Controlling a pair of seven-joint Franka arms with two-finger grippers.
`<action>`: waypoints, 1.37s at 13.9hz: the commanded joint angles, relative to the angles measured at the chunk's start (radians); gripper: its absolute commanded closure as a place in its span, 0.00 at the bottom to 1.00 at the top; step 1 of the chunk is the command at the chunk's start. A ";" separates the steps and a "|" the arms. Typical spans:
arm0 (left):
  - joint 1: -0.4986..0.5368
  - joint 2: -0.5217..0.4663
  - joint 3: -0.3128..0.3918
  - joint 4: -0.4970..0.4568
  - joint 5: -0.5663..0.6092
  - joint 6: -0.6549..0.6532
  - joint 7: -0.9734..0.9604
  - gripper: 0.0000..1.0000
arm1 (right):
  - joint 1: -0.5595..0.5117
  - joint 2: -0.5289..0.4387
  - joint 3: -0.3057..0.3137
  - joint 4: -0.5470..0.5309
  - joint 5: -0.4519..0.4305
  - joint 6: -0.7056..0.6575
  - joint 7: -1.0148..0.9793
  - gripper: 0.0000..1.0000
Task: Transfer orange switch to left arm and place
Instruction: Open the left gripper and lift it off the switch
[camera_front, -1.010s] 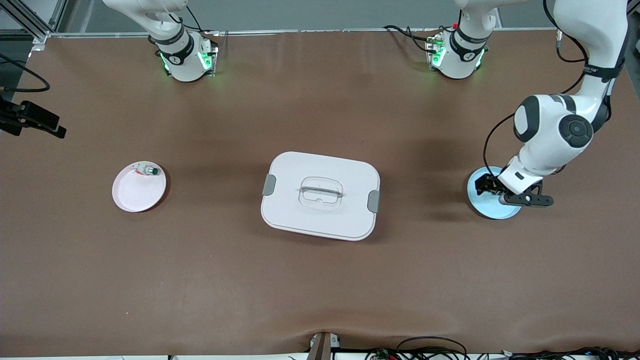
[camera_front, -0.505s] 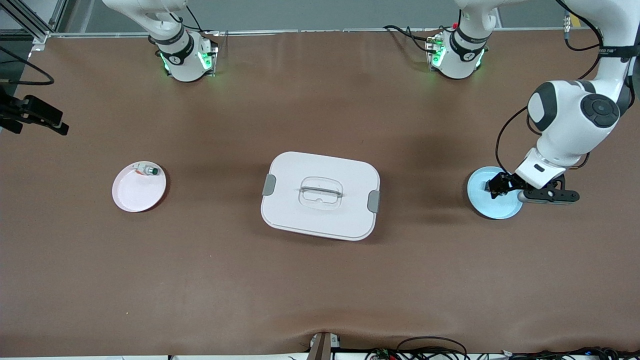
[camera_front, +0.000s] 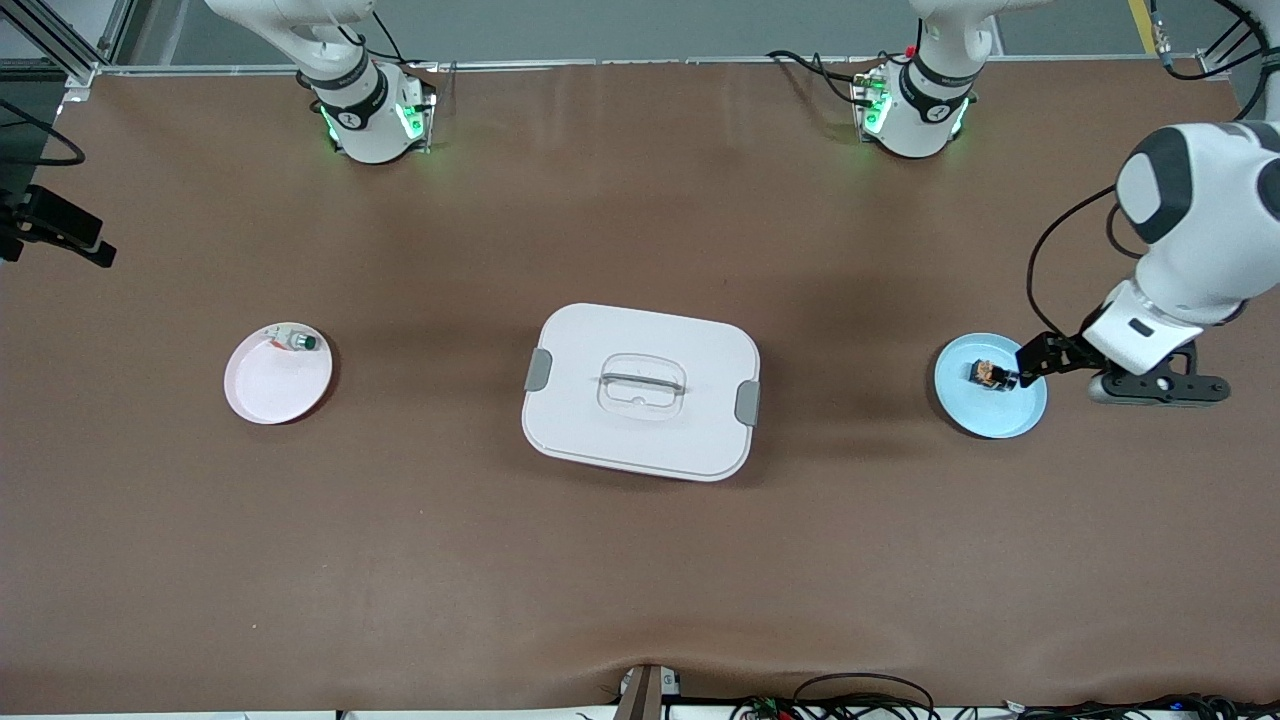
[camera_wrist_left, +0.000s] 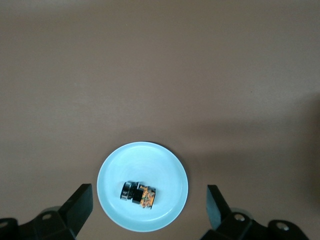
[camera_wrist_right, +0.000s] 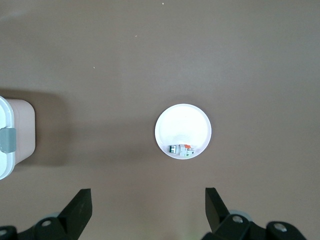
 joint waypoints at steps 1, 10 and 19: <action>0.017 -0.003 -0.011 0.065 -0.023 -0.083 0.008 0.00 | -0.011 -0.011 0.007 0.004 0.005 -0.012 -0.001 0.00; -0.126 -0.015 0.105 0.216 -0.024 -0.270 -0.038 0.00 | -0.042 -0.032 0.016 0.003 0.005 -0.063 0.008 0.00; -0.217 -0.089 0.182 0.236 -0.029 -0.315 -0.081 0.00 | -0.014 -0.035 0.019 0.003 -0.009 -0.067 -0.004 0.00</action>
